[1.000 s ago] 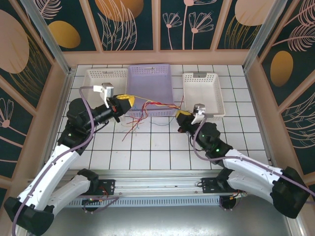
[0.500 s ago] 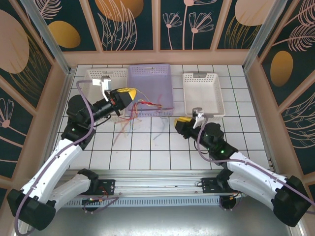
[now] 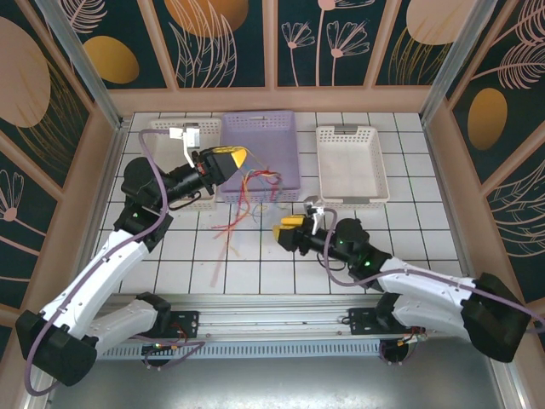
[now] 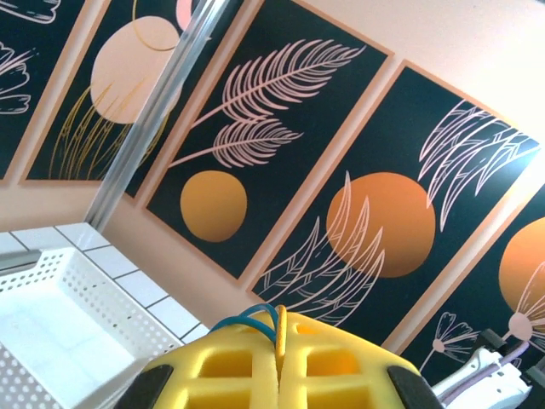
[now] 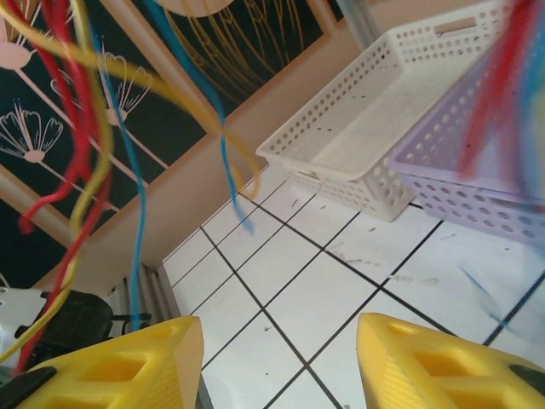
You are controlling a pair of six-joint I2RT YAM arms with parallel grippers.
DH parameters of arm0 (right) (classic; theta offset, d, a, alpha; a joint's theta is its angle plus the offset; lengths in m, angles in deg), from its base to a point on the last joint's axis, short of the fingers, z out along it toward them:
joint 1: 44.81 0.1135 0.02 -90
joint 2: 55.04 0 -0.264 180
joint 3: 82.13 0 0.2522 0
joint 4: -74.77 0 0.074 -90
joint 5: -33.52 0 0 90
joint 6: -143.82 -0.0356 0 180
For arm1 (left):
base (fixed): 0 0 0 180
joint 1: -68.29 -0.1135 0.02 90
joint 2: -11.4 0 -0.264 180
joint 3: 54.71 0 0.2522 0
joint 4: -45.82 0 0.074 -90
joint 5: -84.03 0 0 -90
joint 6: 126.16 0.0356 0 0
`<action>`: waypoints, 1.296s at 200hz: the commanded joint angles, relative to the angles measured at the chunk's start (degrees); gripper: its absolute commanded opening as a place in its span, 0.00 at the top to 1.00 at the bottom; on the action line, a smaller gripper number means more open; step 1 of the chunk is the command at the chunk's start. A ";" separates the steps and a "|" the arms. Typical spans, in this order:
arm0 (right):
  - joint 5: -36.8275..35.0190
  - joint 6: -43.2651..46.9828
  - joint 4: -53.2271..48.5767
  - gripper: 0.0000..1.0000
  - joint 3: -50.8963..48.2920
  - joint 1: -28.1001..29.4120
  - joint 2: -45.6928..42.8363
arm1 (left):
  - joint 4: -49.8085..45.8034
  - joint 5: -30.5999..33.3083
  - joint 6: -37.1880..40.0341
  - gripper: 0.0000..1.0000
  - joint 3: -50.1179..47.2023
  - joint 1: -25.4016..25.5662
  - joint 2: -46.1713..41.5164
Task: Untangle the cables
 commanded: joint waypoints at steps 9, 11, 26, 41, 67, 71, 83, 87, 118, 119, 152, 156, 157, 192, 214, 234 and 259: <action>-0.18 1.66 11.43 0.48 1.29 3.36 2.73 | 4.23 0.85 -2.67 1.00 1.92 0.83 -0.62; -0.20 1.73 11.96 0.48 1.17 3.59 2.76 | 4.27 0.98 -2.74 1.00 1.90 0.94 -0.65; -0.25 2.05 14.52 0.47 0.58 5.29 3.05 | 4.33 1.51 -2.64 1.00 1.77 1.51 -0.47; -0.02 1.75 15.69 0.47 0.49 6.28 3.15 | 4.41 1.94 -2.65 1.00 1.74 2.04 -0.04; 1.68 -0.82 18.63 0.46 1.12 6.84 5.18 | 5.39 2.85 -2.46 1.00 1.72 3.33 1.06; 1.79 -1.56 18.87 0.45 1.40 6.92 5.74 | 5.46 2.87 -2.44 1.00 1.80 3.46 1.28; 2.52 -3.24 19.68 0.45 2.34 7.32 7.81 | 5.66 3.39 -2.14 1.00 1.98 4.06 1.70; 2.80 -3.86 20.13 0.45 2.62 7.48 8.62 | 5.77 3.55 -2.09 1.00 2.00 4.17 1.92; 3.81 -7.85 26.02 0.42 4.15 9.89 15.16 | 5.68 4.80 -1.35 1.00 1.99 4.69 2.65; 3.73 -7.91 26.18 0.42 4.21 10.04 15.29 | 5.73 4.87 -1.37 1.00 2.03 4.67 2.65; 3.48 -9.57 30.16 0.40 6.28 12.86 21.14 | 5.69 5.73 -0.90 1.00 1.99 4.77 3.03; 3.64 -9.83 30.64 0.40 6.44 13.06 21.66 | 5.68 5.89 -0.80 1.00 1.99 4.77 3.08; 3.65 -9.91 30.69 0.40 6.54 13.08 21.75 | 5.68 5.94 -0.78 1.00 1.99 4.79 3.08; 3.13 -11.12 32.40 0.39 6.49 13.93 24.28 | 6.27 6.34 -0.94 1.00 2.04 4.80 3.27; 3.34 -11.38 33.57 0.42 6.68 14.71 25.81 | 7.25 6.76 -1.37 1.00 1.86 4.90 3.18; 4.02 -11.48 34.72 0.45 7.29 15.73 27.55 | 7.44 7.00 -1.36 1.00 1.86 4.89 3.18; 3.78 -11.35 34.94 0.45 9.05 17.48 30.18 | 7.79 7.21 -1.50 1.00 1.90 4.90 3.17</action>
